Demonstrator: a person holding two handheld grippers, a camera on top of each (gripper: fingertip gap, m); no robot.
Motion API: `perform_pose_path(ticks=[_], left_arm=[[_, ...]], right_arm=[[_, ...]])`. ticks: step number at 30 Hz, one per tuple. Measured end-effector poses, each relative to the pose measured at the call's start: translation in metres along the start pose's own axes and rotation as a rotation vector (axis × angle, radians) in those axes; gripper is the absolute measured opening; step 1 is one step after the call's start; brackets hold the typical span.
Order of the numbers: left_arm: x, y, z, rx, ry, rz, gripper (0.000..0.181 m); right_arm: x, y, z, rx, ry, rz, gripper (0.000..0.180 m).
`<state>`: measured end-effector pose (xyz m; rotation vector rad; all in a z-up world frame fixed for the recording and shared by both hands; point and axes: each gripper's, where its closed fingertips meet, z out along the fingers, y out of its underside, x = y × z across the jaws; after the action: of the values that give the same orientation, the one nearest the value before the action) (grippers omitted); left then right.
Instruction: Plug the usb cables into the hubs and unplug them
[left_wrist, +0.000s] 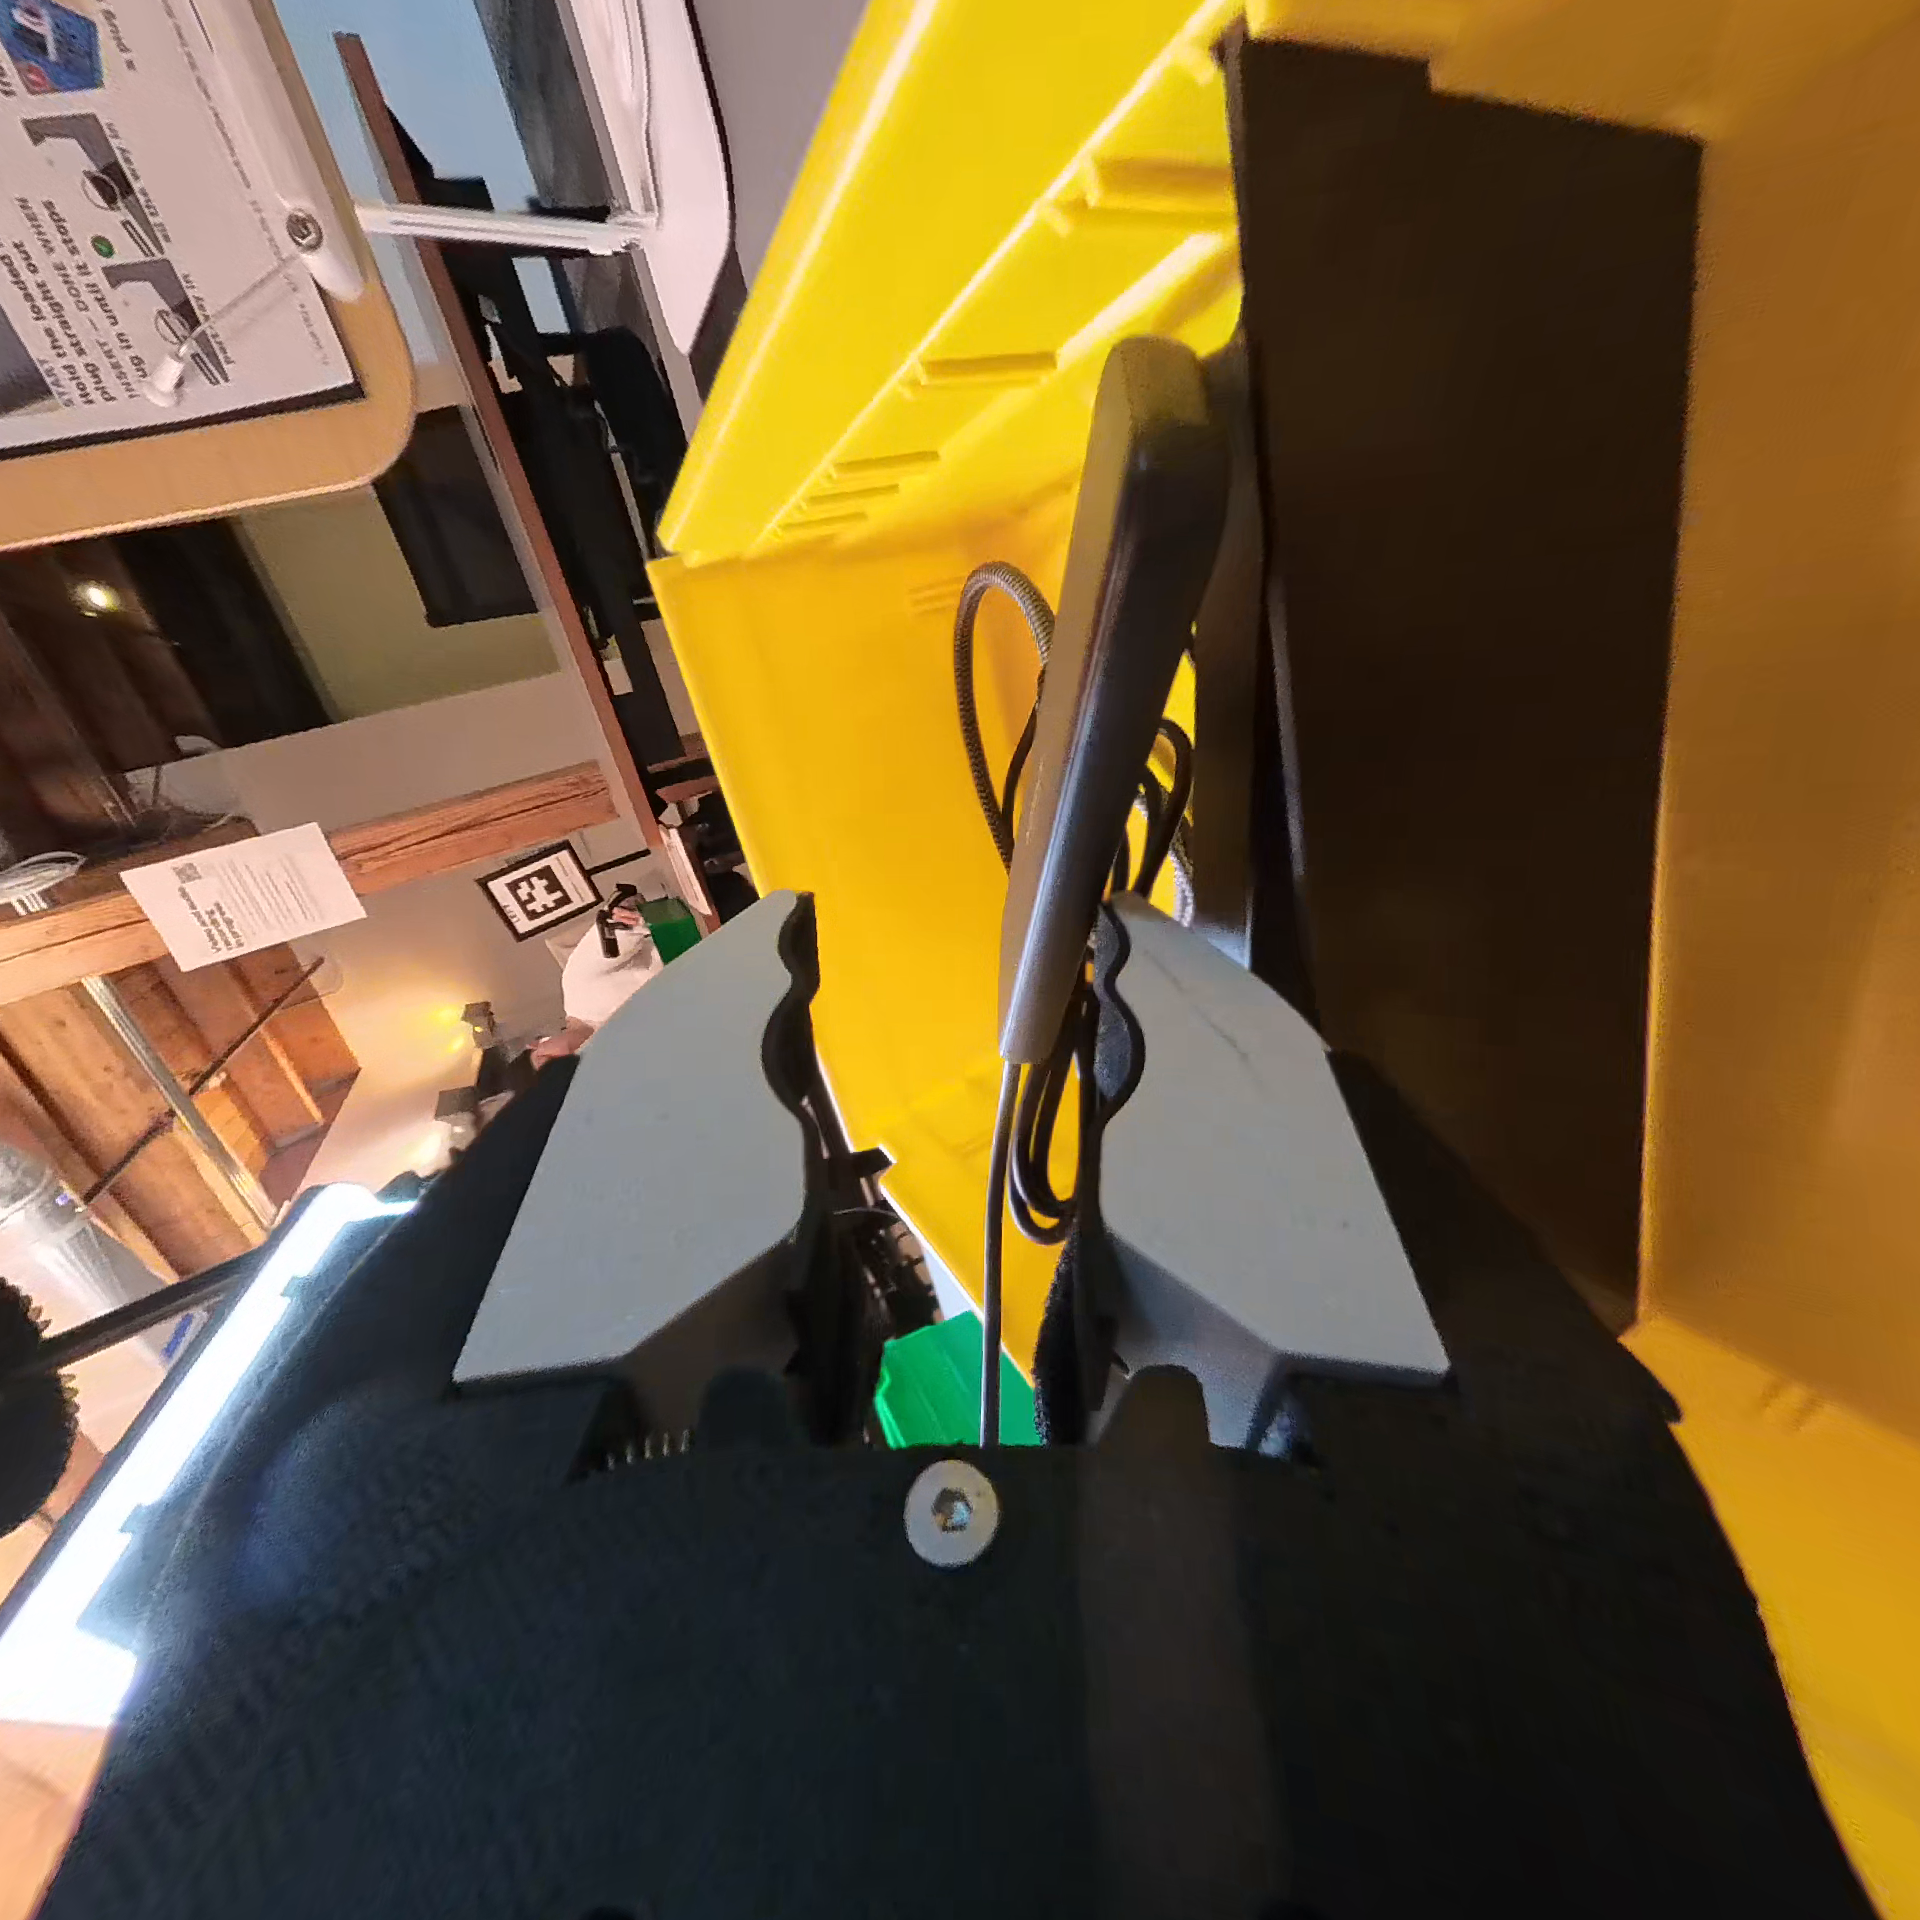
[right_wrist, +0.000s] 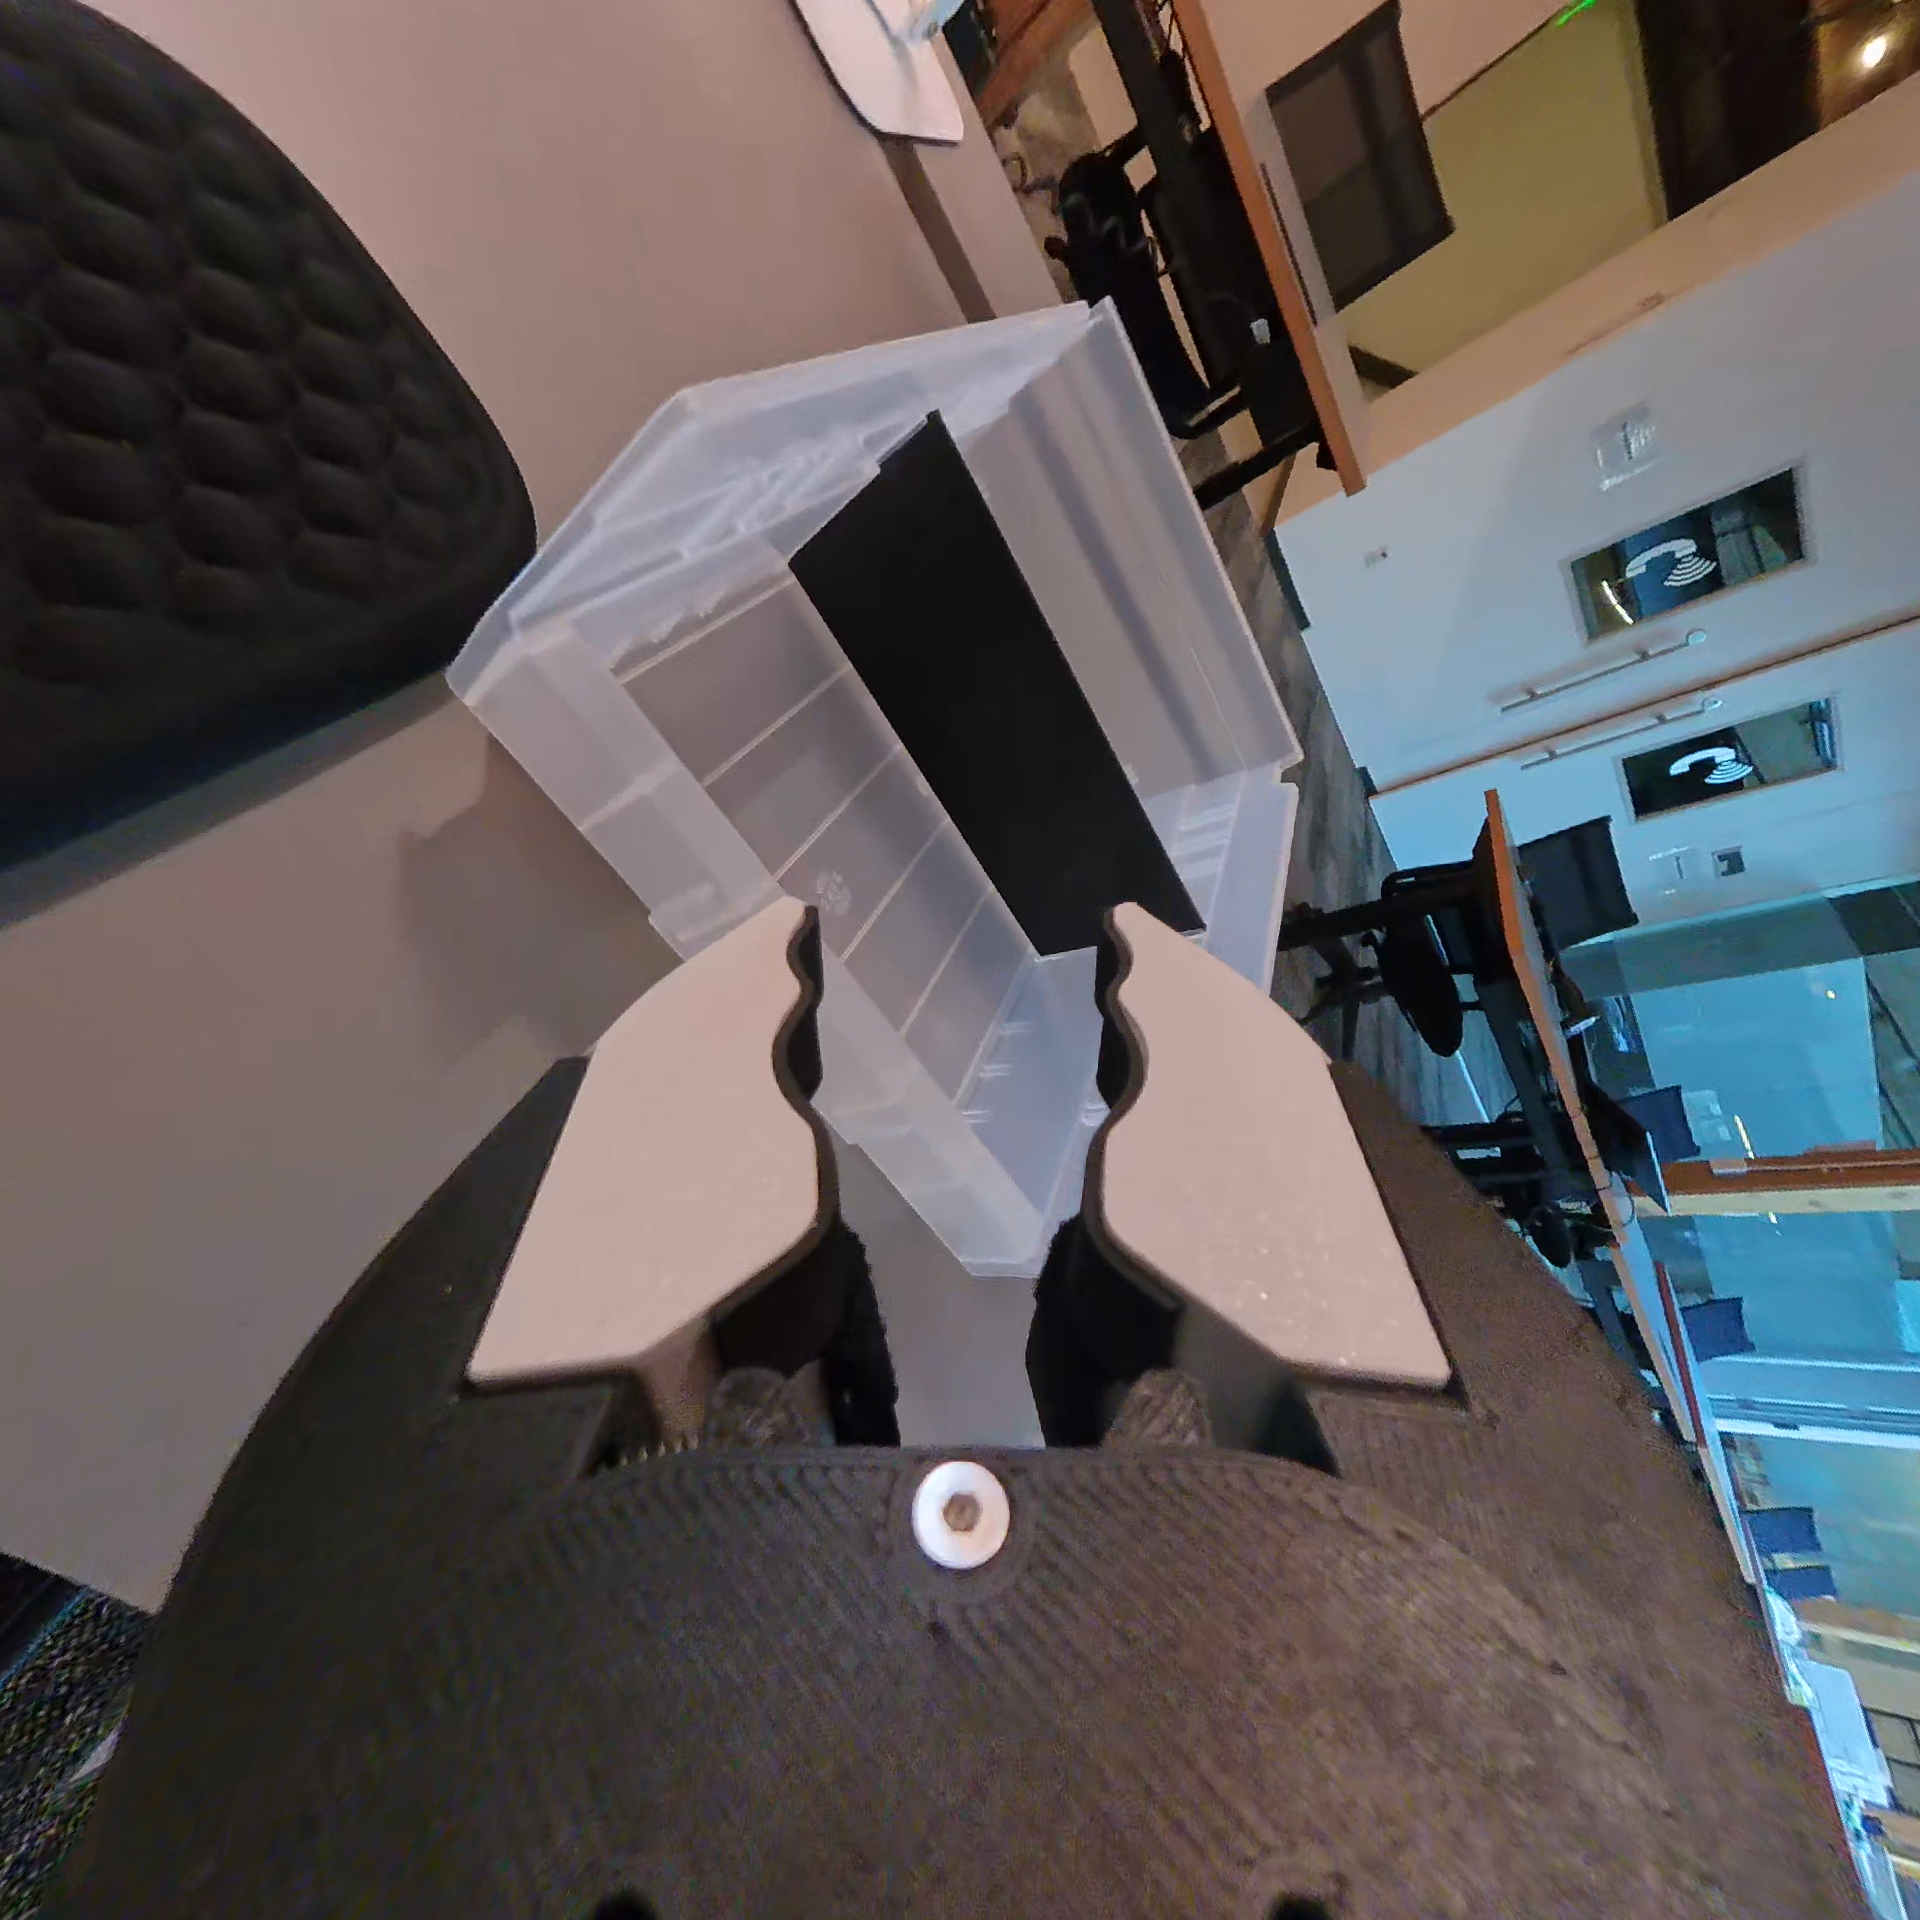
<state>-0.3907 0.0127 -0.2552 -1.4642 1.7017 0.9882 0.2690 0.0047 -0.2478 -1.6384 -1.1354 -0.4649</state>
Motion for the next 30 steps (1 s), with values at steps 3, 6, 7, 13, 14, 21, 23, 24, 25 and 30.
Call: perform_pose_path(ticks=[3, 6, 7, 13, 14, 21, 23, 24, 25, 30], left_arm=[[-0.002, 0.004, 0.004, -0.021, -0.025, 0.079, 0.051], [0.001, 0.003, 0.007, -0.024, 0.025, 0.153, 0.049], [0.003, 0.002, 0.008, -0.019, 0.057, 0.174, 0.047], [0.016, -0.002, 0.016, -0.013, 0.205, 0.213, 0.013], [0.009, -0.004, 0.013, 0.01, 0.174, 0.158, 0.013], [-0.077, 0.01, -0.052, 0.175, -0.283, -0.487, 0.013], [-0.102, 0.009, -0.081, 0.308, -0.425, -0.692, 0.012], [-0.112, 0.007, -0.095, 0.384, -0.482, -0.788, 0.012], [-0.121, 0.005, -0.108, 0.462, -0.529, -0.882, 0.012], [-0.15, -0.019, -0.156, 0.923, -0.626, -1.327, 0.012]], right_arm=[[-0.001, -0.001, 0.001, 0.006, 0.0, 0.001, 0.051], [0.002, -0.002, 0.0, 0.006, 0.012, 0.0, 0.051], [0.003, -0.003, -0.001, 0.011, 0.018, 0.001, 0.051], [0.005, -0.006, -0.003, 0.031, 0.031, 0.006, 0.05], [0.004, -0.005, -0.003, 0.025, 0.029, 0.006, 0.05], [0.0, -0.009, 0.003, 0.032, 0.01, 0.0, 0.05], [-0.002, -0.015, 0.005, 0.047, 0.004, -0.006, 0.05], [-0.002, -0.018, 0.006, 0.058, 0.003, -0.007, 0.05], [-0.003, -0.023, 0.006, 0.076, 0.001, -0.003, 0.05], [-0.003, -0.079, -0.006, 0.363, -0.03, 0.112, 0.049]])
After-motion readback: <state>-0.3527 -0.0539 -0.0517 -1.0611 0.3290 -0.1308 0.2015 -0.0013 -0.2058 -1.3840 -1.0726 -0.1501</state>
